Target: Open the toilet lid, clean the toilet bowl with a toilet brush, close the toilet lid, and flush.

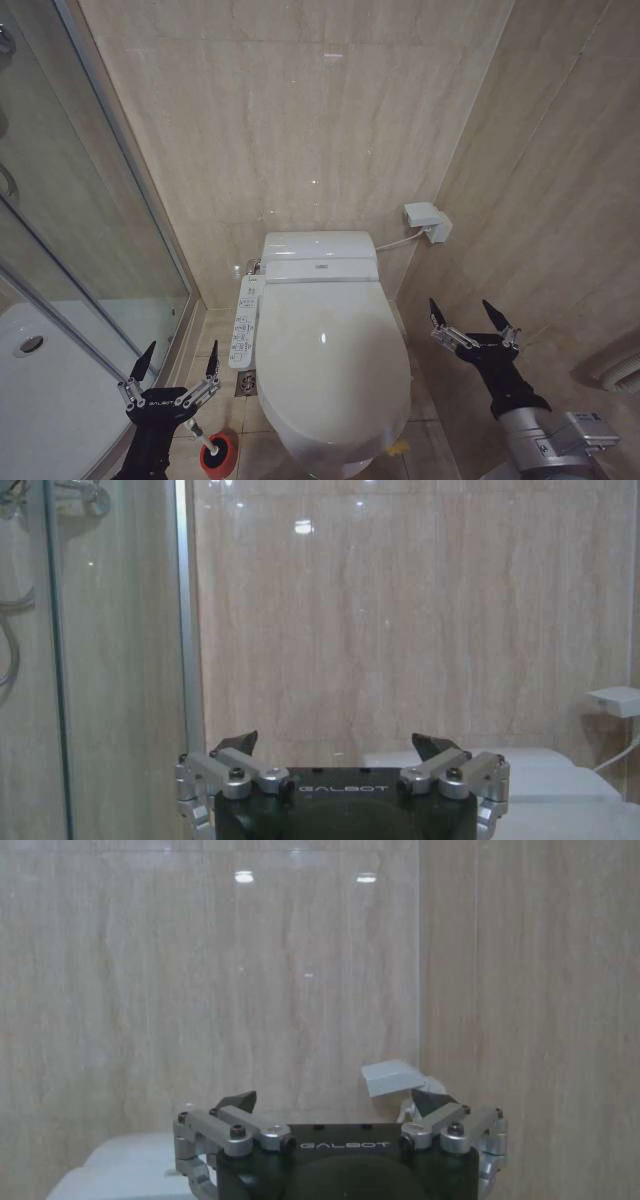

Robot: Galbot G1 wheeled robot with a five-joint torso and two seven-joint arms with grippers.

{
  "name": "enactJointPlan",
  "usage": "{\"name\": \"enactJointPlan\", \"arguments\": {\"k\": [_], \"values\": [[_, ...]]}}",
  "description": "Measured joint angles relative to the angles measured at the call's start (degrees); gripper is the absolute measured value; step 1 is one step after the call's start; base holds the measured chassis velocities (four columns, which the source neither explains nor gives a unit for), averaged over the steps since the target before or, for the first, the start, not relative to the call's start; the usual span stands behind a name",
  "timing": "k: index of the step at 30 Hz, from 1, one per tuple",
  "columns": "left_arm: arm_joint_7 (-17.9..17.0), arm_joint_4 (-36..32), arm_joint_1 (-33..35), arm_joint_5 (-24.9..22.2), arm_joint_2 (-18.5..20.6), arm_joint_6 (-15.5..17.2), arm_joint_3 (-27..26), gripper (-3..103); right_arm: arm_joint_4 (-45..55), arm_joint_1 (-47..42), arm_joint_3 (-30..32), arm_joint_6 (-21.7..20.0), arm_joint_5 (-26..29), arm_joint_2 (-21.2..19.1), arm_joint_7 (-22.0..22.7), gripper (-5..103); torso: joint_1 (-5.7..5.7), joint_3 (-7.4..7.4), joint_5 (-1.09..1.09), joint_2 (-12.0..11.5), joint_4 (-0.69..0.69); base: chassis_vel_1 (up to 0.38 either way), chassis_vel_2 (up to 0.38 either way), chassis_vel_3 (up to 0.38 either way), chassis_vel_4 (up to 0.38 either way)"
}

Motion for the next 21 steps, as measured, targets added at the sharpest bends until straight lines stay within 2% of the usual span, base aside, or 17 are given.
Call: {"name": "enactJointPlan", "arguments": {"k": [21], "values": [[0.0,0.0,0.0,0.0,0.0,0.0,0.0,100,-0.1,0.0,0.1,-0.1,-0.4,-0.1,0.0,100,0.0,0.0,0.0,0.0,0.0,0.0,0.0,0.0,0.0]]}}
